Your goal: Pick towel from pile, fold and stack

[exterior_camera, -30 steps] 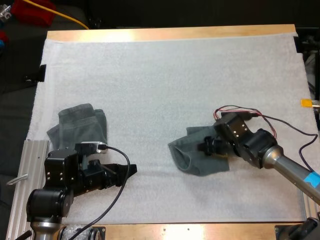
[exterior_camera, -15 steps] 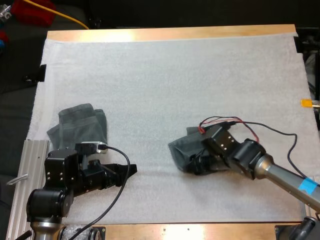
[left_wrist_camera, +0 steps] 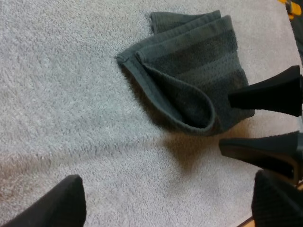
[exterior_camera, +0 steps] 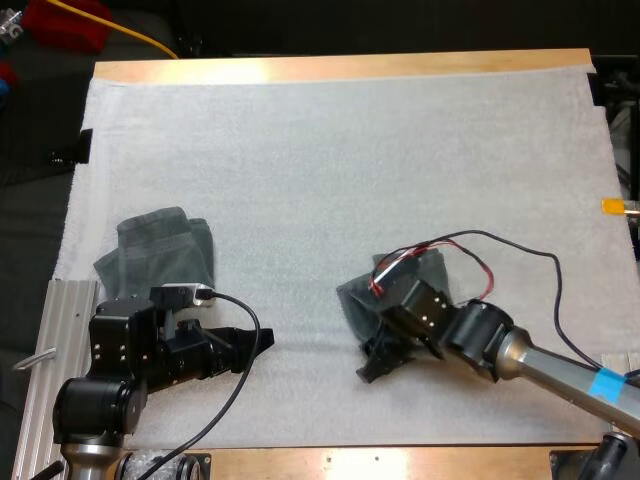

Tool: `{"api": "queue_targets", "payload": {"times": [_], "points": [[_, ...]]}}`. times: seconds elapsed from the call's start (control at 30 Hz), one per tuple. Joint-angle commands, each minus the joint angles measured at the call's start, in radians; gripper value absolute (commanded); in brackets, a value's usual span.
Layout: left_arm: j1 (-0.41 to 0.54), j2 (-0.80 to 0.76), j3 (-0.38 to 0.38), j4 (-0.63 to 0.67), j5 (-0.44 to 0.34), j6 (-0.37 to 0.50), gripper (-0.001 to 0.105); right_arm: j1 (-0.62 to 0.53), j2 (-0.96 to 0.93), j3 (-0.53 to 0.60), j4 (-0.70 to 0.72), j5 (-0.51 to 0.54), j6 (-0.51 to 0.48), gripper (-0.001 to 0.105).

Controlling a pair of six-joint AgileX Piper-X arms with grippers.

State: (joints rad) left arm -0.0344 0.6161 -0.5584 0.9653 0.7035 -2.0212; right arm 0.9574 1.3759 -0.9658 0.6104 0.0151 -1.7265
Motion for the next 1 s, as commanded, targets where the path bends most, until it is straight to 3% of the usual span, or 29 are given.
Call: {"api": "queue_targets", "payload": {"times": [0.0, 0.2, 0.87, 0.97], "points": [[-0.005, 0.003, -0.005, -0.005, 0.011, 0.006, 0.070, 0.011, -0.006, 0.003, -0.011, 0.047, -0.042, 0.059], [-0.005, 0.003, -0.005, -0.005, 0.011, 0.006, 0.070, 0.015, 0.032, 0.003, -0.039, 0.073, -0.094, 0.059], [-0.005, 0.003, -0.005, -0.005, 0.011, 0.006, 0.070, 0.015, 0.201, 0.003, -0.143, 0.098, -0.092, 0.059], [-0.005, 0.003, -0.005, -0.005, 0.011, 0.006, 0.070, 0.015, 0.207, 0.003, -0.152, 0.142, -0.090, 0.051]]}}
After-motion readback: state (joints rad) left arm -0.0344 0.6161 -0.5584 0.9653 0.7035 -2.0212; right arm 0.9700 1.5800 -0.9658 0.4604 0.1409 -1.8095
